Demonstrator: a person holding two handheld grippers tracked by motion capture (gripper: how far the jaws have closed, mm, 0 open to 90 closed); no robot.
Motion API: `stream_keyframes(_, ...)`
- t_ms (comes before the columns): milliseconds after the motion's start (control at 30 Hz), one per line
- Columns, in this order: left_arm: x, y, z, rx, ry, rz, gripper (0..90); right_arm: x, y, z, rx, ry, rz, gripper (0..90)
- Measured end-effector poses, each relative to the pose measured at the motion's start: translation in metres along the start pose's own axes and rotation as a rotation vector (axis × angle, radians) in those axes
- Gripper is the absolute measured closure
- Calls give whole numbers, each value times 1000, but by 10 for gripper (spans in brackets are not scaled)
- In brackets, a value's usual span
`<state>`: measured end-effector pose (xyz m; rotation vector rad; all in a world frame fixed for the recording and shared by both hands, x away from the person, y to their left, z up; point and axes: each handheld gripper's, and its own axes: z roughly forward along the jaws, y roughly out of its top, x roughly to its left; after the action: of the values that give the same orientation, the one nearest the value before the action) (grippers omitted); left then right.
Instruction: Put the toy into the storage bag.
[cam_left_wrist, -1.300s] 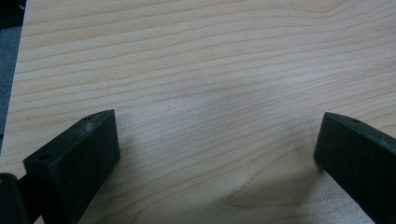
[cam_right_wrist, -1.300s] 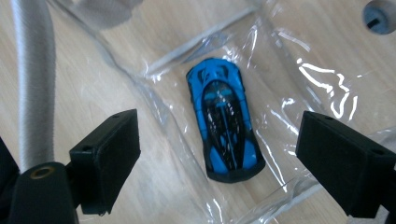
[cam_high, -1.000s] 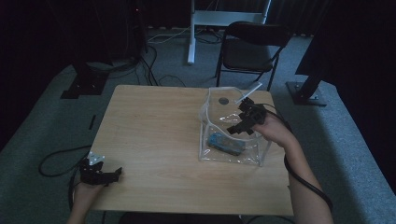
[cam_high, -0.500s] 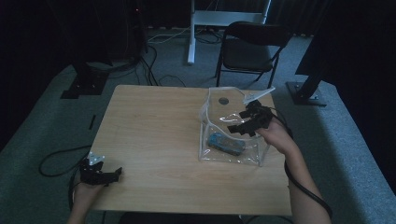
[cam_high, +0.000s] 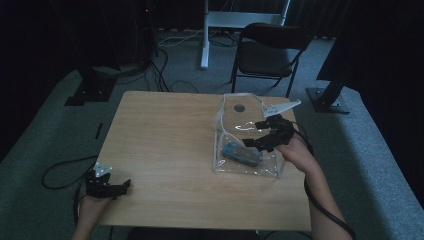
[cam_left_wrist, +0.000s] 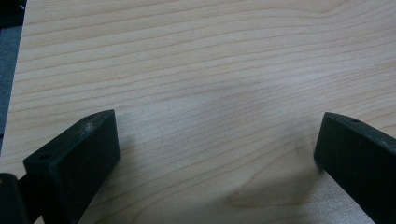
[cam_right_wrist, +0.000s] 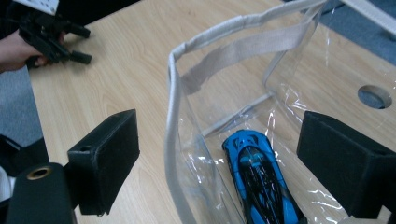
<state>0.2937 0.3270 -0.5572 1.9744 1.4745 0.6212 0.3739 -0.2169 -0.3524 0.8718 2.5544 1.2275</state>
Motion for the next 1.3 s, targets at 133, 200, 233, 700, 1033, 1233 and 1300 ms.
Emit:
stream_keyframes(133, 0, 0, 0, 2, -1, 0, 7, 4, -4, -5, -34, 14, -1, 123)
stream_keyframes(200, 0, 0, 0, 0, 0, 0, 7, 7, -6, -6, -42, 15, -6, 123)
stream_keyframes(233, 0, 0, 0, 0, 0, 0, 7, 9, -6, -8, -48, 13, -8, 123)
stream_keyframes(700, 0, 0, 0, 5, -2, -1, 7, 28, -23, -17, -113, 46, -28, 124)
stream_keyframes(1033, 0, 0, 0, 5, -1, 1, 7, 46, -36, -25, -147, 71, -51, 124)
stream_keyframes(1233, 0, 0, 0, 2, -1, 0, 7, 52, -44, -28, -168, 70, -52, 123)
stream_keyframes(1300, 0, 0, 0, 2, -1, 0, 7, 53, -46, -29, -170, 71, -55, 124)
